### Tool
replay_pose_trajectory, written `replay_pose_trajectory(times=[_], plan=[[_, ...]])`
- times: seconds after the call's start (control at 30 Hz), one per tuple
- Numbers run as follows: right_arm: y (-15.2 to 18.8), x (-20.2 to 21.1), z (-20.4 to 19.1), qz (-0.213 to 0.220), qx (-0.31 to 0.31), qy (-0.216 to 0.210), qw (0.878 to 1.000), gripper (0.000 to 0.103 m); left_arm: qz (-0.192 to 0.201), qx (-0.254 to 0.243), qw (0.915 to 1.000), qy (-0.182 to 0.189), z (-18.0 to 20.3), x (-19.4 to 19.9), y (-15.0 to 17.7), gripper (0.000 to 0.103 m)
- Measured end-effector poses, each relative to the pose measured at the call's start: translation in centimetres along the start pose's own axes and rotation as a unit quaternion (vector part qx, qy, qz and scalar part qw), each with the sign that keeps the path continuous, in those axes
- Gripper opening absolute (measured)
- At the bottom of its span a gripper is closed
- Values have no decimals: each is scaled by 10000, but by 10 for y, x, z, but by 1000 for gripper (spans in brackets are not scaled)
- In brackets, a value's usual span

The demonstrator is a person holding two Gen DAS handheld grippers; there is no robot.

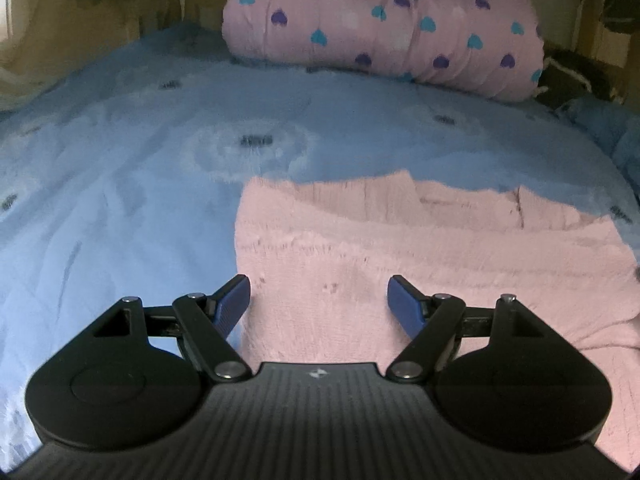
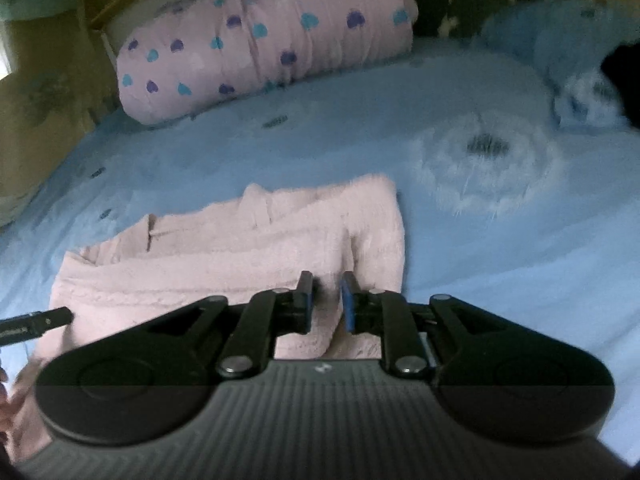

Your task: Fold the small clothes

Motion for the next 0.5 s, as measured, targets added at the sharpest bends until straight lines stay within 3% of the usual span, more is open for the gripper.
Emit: replay_pose_trajectory(times=[0.1, 0.23, 0.3, 0.4, 0.5], plan=[[-2, 9, -2, 231, 45, -45, 9997, 19, 152, -181, 9997, -85, 2, 4, -2, 80], [0, 3, -12, 58, 4, -572, 9983, 19, -116, -64, 9999, 32, 1, -7, 2, 80], [4, -4, -15, -99, 25, -509, 9987, 19, -416, 79, 9991, 75, -3, -19, 7, 80], [13, -21, -11, -452, 43, -155, 9988, 15, -406, 150, 9990, 73, -8, -22, 9, 81], [17, -26, -6, -437, 7, -131, 9990, 15, -397, 101, 9991, 64, -8, -22, 10, 81]])
Point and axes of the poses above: each gripper's, at about its wrist camera, not at the fingertips, and x roughly against the way its jaws point, z to its right, y to its underside, the point moved 4 cm from there along -x, roughly the way its jaws point, and after that the axes turned 8 degrees about y, right-handed, at the moved point
